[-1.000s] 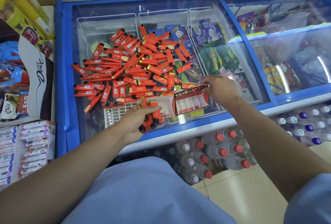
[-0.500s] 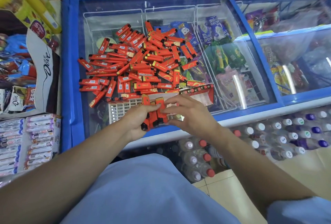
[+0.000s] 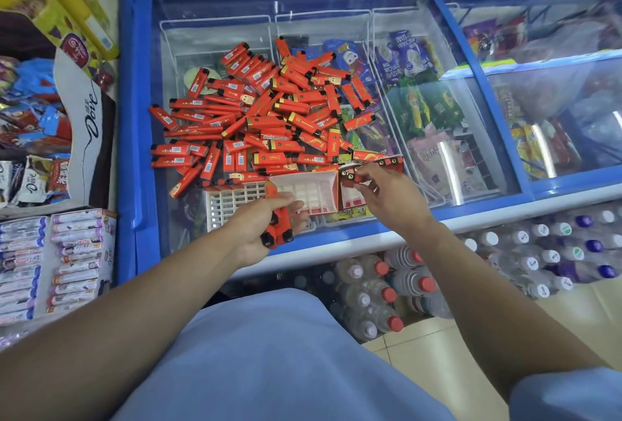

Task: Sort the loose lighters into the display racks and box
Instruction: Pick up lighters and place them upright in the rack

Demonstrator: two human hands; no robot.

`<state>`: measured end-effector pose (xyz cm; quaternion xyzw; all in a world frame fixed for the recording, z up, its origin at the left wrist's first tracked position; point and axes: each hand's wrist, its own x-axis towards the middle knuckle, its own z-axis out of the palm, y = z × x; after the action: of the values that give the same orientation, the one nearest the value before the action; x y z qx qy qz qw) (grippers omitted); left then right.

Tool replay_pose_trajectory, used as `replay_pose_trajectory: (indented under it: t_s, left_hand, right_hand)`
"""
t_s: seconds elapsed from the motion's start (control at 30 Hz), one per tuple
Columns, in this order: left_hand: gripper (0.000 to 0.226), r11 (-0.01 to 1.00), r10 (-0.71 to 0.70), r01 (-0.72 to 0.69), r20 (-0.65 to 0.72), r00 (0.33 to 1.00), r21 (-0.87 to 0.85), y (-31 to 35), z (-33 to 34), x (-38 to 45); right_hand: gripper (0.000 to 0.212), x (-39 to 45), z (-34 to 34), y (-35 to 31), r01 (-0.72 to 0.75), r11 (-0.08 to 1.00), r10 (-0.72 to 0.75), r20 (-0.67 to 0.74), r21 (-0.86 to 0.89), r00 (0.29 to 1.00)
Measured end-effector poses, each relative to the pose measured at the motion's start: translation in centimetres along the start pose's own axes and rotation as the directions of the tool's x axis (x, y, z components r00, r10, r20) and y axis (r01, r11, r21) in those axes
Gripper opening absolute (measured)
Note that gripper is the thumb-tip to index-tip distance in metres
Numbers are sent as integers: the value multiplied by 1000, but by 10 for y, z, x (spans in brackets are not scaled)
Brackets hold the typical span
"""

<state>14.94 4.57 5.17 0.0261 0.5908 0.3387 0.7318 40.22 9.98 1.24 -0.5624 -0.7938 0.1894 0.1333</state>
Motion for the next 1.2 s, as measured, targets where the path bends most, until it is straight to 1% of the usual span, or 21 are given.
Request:
replay_pose_trajectory:
  t_s: [0.1,0.27,0.3,0.37,0.4,0.43,0.53,0.6,0.63,0.67,0.7,0.73,0.77,0.8,0.87,0.93,0.97,1.03,1.1,1.17,1.2]
  left_hand:
    - [16,1000,7,-7,-2,1000,-17,1,0,-1]
    - [23,1000,-1,1,-1,1000,-26,0,-2,-1]
    - [24,1000,-2,2,-2,1000,-27,0,-3,0]
    - [25,1000,-3,2,0,1000,-24,-1,-3,0]
    - [26,1000,-3,3,1,1000,-22,-1,-2,0]
    - [26,1000,-2,2,4,1000,-20,-1,-1,0]
    - [30,1000,0,1,25,1000,-15,0,1,-1]
    - [33,1000,-3,5,58,998,-24,2,2,-3]
    - [34,999,-6,8,77,997,-34,3,2,-3]
    - [34,999,-7,11,93,996,-46,4,2,-4]
    - [34,999,-7,13,103,995,-53,4,3,-4]
    - [35,998,-6,12,108,994,-54,5,3,-3]
    - [34,999,-1,6,108,994,-48,5,4,-2]
    - [34,999,5,-1,108,994,-37,4,5,-1]
    - [34,1000,12,-11,102,995,-7,4,7,-1]
    - [30,1000,11,-11,99,995,-7,3,9,-1]
    - [26,1000,7,-6,101,995,-12,3,9,-1]
    - [22,1000,-1,1,112,994,-8,4,8,0]
    - [24,1000,-1,0,113,994,8,4,6,1]
    - [24,1000,-3,2,81,997,21,4,5,1]
    - [26,1000,-9,8,59,998,16,4,5,2]
  right_hand:
    - [23,6,15,8,-31,999,33,42,-40,999]
    - [22,14,21,14,-33,999,33,61,4,998]
    - [22,15,20,15,-30,1000,30,82,1,996]
    - [21,17,17,17,-16,998,24,127,-66,992]
    - [21,17,17,18,-10,994,24,123,-110,992]
    - [21,17,17,18,-15,991,28,93,-133,995]
    - [25,14,17,10,-107,989,104,-31,-106,994]
    - [20,10,13,1,-131,986,122,-86,-102,989]
    - [17,7,9,-6,-139,989,132,-114,-59,985]
    - [16,4,6,-13,-148,988,152,-130,39,980]
    - [17,-1,2,-23,-145,973,168,-119,180,979]
    - [20,-5,-2,-35,-129,941,159,-74,314,984]
    - [26,-10,-3,-48,-89,907,106,-18,411,994]
    - [35,-15,-4,-60,-27,893,19,22,450,1000]
    - [51,-24,4,-76,103,906,-141,64,410,988]
    - [56,-29,16,-82,176,931,-213,83,320,973]
    - [53,-31,21,-83,214,936,-239,57,278,969]
    - [43,-33,31,-81,310,930,-307,-50,199,951]
    - [34,-34,37,-77,399,910,-378,-171,110,910]
    - [27,-37,36,-77,447,892,-420,-255,61,871]
    - [23,-39,34,-78,444,893,-409,-281,75,868]
